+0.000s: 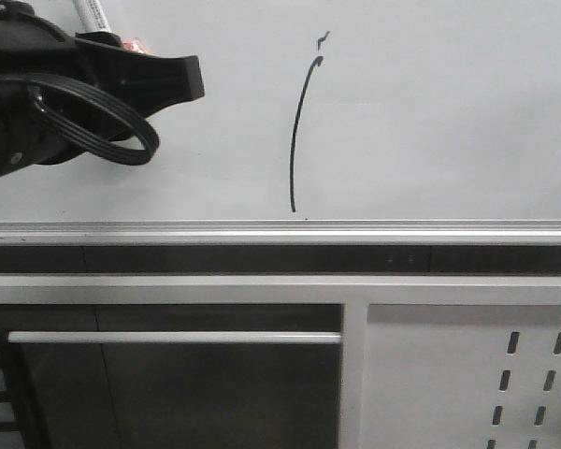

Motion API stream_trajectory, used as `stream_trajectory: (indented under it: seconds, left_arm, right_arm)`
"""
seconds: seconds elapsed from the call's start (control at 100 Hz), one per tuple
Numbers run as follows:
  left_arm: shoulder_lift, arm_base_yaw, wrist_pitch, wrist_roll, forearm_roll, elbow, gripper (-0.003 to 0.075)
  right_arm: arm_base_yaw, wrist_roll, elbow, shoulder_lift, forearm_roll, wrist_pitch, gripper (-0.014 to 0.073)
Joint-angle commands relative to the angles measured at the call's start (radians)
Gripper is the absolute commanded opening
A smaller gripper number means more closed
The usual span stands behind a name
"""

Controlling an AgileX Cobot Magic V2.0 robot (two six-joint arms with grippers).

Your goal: Write number 1 on whiteboard

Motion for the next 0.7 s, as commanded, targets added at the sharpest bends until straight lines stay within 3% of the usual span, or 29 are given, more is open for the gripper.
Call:
stream_trajectory:
  seconds: [0.0, 0.22, 0.38, 0.69]
  left_arm:
    - [-0.023, 0.003, -0.206, 0.001, 0.03, -0.02, 0.0314]
    - [-0.023, 0.003, -0.208, 0.001, 0.032, -0.02, 0.051]
    - [-0.023, -0.024, -0.212, 0.025, 0.034, -0.02, 0.0517]
    - [-0.089, -0.219, -0.219, 0.334, -0.131, -0.02, 0.051]
  right_arm:
    - [-0.004, -0.002, -0.025, 0.003, -0.001, -0.063, -0.0068]
    - [-0.004, -0.002, -0.025, 0.003, -0.001, -0.063, -0.0068]
    - [-0.004, -0.002, -0.025, 0.003, -0.001, -0.063, -0.0068]
    - [-0.004, -0.002, -0.027, -0.002, -0.003, -0.063, -0.0068]
